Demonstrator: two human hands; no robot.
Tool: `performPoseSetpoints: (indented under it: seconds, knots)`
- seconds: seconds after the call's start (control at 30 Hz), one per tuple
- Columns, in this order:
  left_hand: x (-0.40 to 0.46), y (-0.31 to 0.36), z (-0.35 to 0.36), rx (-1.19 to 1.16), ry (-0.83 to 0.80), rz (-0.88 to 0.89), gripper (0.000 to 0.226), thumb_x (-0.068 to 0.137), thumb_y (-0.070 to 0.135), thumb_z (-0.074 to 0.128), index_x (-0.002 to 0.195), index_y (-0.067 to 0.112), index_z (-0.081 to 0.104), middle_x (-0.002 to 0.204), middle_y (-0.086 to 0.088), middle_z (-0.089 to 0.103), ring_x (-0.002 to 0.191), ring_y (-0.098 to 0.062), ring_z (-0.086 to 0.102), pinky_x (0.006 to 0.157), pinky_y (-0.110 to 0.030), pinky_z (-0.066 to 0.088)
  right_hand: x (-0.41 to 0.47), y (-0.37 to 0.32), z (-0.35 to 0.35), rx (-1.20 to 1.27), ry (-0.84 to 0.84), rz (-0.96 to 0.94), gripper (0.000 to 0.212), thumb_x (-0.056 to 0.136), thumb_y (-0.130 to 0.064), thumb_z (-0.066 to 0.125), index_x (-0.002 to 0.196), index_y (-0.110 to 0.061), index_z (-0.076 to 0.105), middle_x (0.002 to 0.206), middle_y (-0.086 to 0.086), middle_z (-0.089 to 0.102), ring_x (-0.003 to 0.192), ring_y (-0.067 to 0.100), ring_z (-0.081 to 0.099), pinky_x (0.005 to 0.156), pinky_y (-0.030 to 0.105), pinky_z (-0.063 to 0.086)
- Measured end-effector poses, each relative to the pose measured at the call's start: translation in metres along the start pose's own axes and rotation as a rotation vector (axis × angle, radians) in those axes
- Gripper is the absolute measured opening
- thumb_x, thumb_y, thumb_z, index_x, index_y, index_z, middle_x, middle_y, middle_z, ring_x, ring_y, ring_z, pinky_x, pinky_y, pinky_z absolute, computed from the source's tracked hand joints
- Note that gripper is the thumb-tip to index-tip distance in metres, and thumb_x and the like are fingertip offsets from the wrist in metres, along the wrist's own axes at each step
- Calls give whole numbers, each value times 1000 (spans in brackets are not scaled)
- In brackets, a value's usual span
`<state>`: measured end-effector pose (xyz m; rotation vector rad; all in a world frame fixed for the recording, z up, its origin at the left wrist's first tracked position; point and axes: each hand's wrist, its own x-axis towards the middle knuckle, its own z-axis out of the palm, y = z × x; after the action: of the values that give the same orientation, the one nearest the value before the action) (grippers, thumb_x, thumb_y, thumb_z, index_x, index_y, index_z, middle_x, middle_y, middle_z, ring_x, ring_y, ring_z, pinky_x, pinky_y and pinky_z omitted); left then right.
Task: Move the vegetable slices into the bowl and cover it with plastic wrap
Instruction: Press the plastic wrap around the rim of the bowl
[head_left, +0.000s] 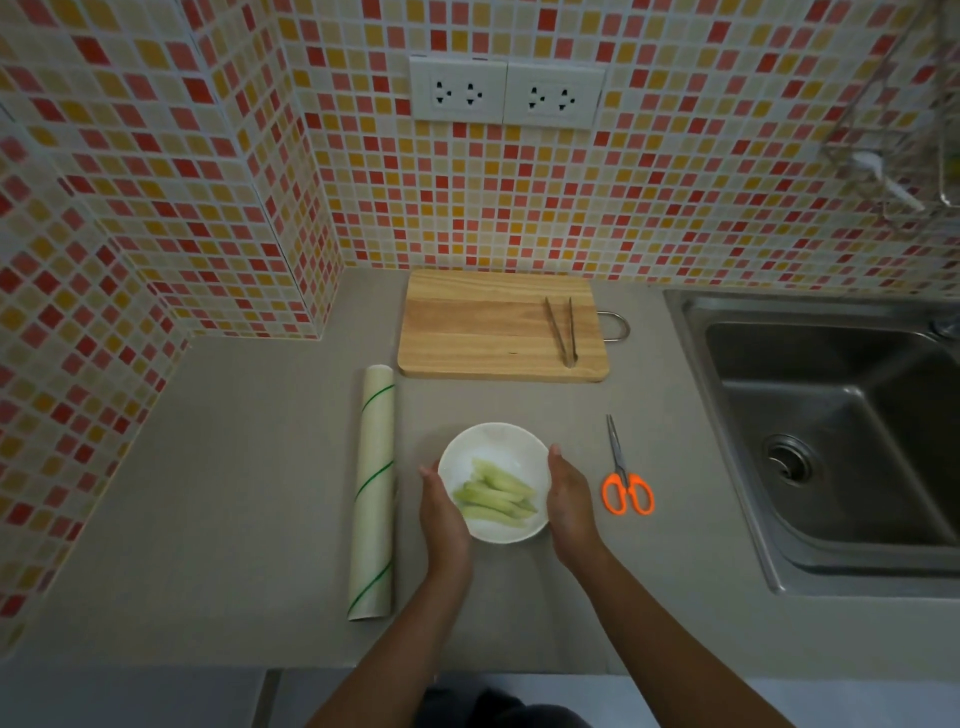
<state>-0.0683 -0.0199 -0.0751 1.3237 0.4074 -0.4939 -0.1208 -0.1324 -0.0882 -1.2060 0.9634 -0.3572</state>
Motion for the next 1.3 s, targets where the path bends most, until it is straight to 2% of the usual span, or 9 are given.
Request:
performPoseSetpoints:
  seconds: [0.13,0.27,0.4,0.53,0.73,0.87,1.0,1.17,1.3]
  knots:
    - [13,3,0,75,-36,17,58,101,45,24,134,7,52,136,-16,56,126,-30,53,112,-47,38,-2,0,0,-4,4,-35,40,101,-35,38,85,-13,68,84,2,71,74,10,66,69,26,53]
    - [16,1,-4,150,-83,58,49,102,43,26,121,13,59,127,-13,62,117,-27,58,102,-39,46,-1,-2,-4,65,-23,-5,35,102,-29,38,90,-11,66,89,6,68,83,17,63,79,33,49]
    - [15,4,-7,284,-104,148,48,103,40,24,122,15,61,124,-14,64,116,-28,59,105,-44,45,3,-6,-10,103,-97,25,31,100,-21,40,86,-18,68,81,-3,71,76,8,65,67,21,52]
    - [15,4,-10,364,-127,189,49,103,39,23,122,14,61,123,-11,64,114,-24,59,105,-43,44,7,-12,-11,95,-172,88,33,100,-29,41,90,-14,69,80,0,74,75,12,69,73,31,51]
    - [18,4,-15,410,-132,224,44,103,36,25,112,15,62,114,-6,64,107,-21,59,96,-34,45,8,-14,-15,155,-274,70,32,99,-16,40,115,-1,62,113,18,62,108,29,56,103,45,40]
    - [21,7,-15,473,-162,226,37,103,36,26,105,18,59,109,-4,62,102,-19,56,92,-29,40,6,-14,-14,129,-267,79,36,102,-27,35,96,-9,66,95,12,66,96,27,60,94,41,45]
    - [33,10,-19,545,-212,207,53,103,40,22,122,9,61,122,-8,63,112,-21,58,98,-32,42,13,-19,-16,-97,-239,45,48,101,-40,34,88,-14,71,83,2,74,79,16,68,69,22,55]
    - [39,22,-18,478,-229,207,52,102,44,18,142,24,45,145,0,50,133,-15,46,116,-37,30,22,-31,-20,-44,-274,19,41,101,-41,31,114,-21,64,119,4,66,104,8,62,92,26,45]
    - [28,21,-8,321,-239,145,53,100,50,21,131,27,57,134,1,61,124,-16,54,108,-33,39,17,-37,-6,-51,-373,77,51,100,-44,33,121,-10,64,118,5,68,108,15,64,98,32,47]
